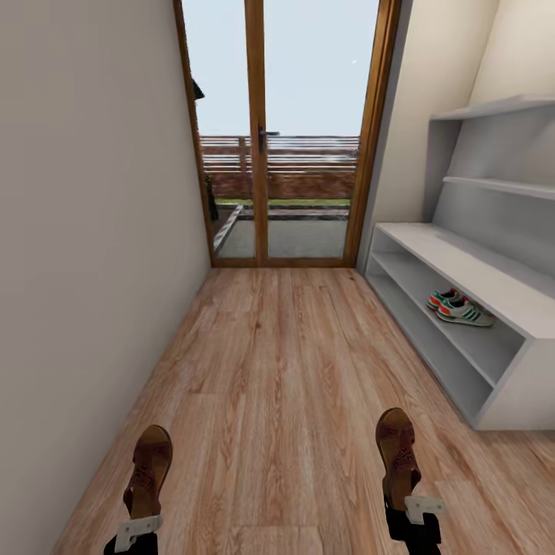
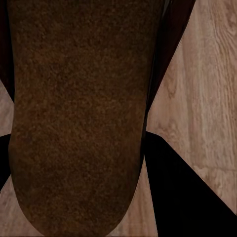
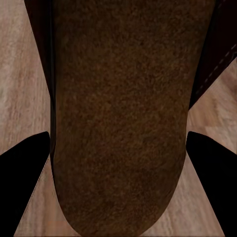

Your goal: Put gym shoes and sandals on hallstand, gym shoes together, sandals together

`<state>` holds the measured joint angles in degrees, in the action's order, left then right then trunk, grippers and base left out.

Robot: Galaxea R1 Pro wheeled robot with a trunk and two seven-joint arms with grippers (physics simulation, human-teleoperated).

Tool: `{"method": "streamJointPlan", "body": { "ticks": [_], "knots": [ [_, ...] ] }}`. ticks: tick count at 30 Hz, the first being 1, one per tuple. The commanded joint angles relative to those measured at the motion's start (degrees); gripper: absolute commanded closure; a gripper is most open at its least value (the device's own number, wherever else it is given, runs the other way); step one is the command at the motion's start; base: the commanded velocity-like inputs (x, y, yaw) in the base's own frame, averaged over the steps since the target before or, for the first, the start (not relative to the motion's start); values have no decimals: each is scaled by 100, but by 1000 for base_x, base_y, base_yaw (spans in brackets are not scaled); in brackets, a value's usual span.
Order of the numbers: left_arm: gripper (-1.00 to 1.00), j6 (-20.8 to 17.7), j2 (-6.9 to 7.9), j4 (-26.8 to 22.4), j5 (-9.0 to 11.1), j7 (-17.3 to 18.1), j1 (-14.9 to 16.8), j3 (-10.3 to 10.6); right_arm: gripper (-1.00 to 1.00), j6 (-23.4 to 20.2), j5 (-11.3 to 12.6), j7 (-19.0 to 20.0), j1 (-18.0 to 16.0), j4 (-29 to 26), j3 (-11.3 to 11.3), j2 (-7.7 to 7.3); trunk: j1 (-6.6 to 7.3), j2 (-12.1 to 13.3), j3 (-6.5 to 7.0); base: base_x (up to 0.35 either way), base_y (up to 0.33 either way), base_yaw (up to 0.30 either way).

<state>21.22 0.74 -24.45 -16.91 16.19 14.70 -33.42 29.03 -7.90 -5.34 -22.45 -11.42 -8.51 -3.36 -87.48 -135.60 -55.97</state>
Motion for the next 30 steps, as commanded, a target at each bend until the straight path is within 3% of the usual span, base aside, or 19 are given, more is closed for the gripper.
{"method": "streamJointPlan", "body": {
  "ticks": [1,30],
  "knots": [
    [100,23,-4,2,-50,43,7,-48,100,15,-62,-28,-5,6,-25,2,-2,-2,-5,340,0,0],
    [100,25,-3,2,-49,43,7,-50,100,21,-62,-20,-3,0,-28,2,-2,-2,-5,340,0,0]
  ]
}}
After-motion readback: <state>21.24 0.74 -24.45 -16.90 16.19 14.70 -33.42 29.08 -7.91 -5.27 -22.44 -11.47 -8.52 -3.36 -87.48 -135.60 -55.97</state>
